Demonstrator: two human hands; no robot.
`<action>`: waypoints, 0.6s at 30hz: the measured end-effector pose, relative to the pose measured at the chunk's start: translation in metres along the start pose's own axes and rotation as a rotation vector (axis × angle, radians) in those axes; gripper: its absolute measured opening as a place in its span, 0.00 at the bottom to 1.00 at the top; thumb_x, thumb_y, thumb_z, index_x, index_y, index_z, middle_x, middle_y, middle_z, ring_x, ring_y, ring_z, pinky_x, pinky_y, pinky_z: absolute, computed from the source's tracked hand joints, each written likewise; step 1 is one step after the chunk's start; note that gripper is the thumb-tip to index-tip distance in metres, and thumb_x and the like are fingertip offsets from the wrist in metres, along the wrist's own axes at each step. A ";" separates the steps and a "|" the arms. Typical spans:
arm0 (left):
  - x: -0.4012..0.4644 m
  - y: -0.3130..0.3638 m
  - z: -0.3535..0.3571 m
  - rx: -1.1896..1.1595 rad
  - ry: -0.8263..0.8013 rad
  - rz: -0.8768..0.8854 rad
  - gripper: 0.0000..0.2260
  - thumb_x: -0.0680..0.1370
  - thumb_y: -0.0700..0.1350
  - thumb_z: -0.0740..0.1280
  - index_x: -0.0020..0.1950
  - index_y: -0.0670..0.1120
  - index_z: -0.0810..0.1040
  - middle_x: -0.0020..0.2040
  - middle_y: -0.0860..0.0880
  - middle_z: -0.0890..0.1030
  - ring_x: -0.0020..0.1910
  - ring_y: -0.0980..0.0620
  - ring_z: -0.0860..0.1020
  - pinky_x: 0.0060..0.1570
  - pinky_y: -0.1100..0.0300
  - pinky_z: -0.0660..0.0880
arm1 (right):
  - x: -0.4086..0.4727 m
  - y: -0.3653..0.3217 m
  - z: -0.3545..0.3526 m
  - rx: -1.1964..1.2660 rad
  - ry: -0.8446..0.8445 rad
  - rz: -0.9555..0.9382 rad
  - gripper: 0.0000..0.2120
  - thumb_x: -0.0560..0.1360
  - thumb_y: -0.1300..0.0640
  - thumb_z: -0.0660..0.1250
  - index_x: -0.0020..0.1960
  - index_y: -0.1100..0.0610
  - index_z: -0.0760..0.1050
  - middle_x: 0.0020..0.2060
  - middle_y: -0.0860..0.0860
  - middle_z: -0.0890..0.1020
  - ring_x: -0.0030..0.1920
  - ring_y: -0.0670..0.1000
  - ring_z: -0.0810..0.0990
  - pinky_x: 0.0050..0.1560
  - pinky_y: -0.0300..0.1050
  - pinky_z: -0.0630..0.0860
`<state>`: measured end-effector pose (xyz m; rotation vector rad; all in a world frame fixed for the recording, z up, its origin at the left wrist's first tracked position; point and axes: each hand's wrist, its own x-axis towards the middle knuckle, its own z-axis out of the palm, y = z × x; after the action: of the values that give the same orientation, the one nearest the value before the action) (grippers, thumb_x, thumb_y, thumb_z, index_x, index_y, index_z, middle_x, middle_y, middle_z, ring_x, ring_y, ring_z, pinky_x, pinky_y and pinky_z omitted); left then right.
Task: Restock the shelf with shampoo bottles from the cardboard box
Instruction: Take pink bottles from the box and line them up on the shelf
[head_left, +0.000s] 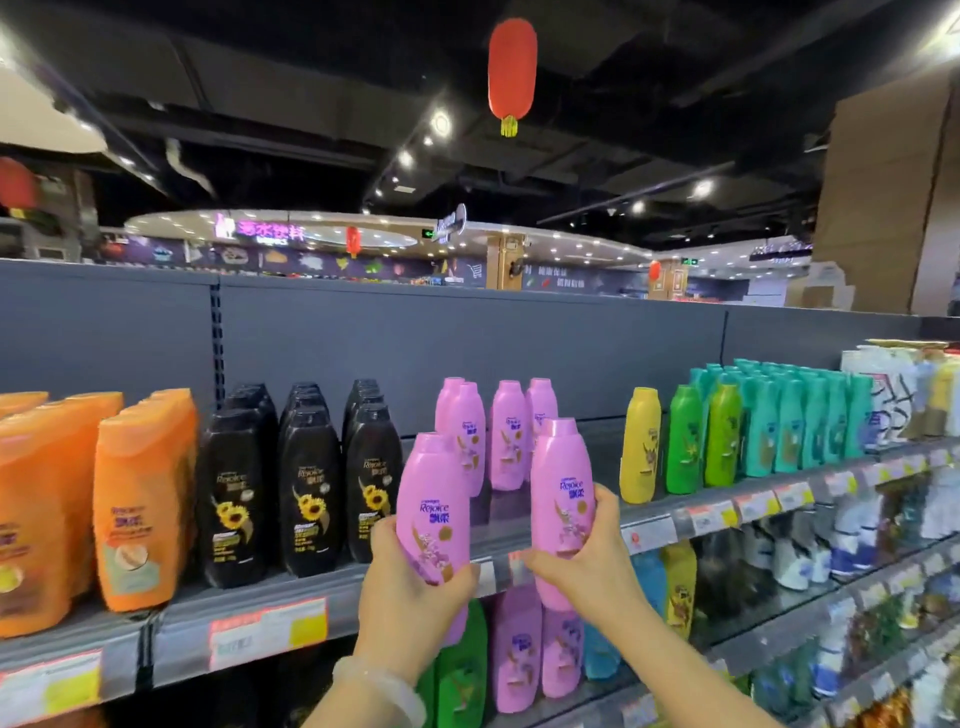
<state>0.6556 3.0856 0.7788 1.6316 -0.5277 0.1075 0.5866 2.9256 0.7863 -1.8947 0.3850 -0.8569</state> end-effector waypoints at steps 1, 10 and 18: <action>0.008 -0.002 0.005 0.007 -0.002 0.007 0.25 0.65 0.37 0.76 0.52 0.47 0.65 0.43 0.52 0.76 0.43 0.54 0.77 0.40 0.63 0.73 | 0.015 0.002 0.001 0.008 0.028 -0.014 0.36 0.64 0.66 0.75 0.60 0.49 0.56 0.48 0.40 0.72 0.46 0.44 0.76 0.42 0.36 0.72; 0.043 -0.009 0.037 0.089 -0.011 0.009 0.26 0.65 0.41 0.77 0.54 0.51 0.64 0.47 0.54 0.77 0.44 0.59 0.78 0.36 0.71 0.73 | 0.139 0.029 0.029 0.072 0.057 0.007 0.37 0.62 0.69 0.75 0.62 0.55 0.56 0.55 0.53 0.72 0.54 0.53 0.75 0.48 0.46 0.75; 0.062 -0.009 0.052 0.125 0.100 -0.026 0.26 0.64 0.40 0.77 0.53 0.52 0.64 0.47 0.54 0.77 0.44 0.57 0.79 0.33 0.76 0.73 | 0.169 0.055 0.055 0.020 -0.024 0.080 0.32 0.63 0.67 0.74 0.58 0.60 0.58 0.51 0.54 0.70 0.50 0.54 0.73 0.45 0.45 0.73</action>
<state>0.7020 3.0187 0.7862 1.7440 -0.4306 0.2050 0.7495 2.8355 0.7896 -1.8569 0.4335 -0.7815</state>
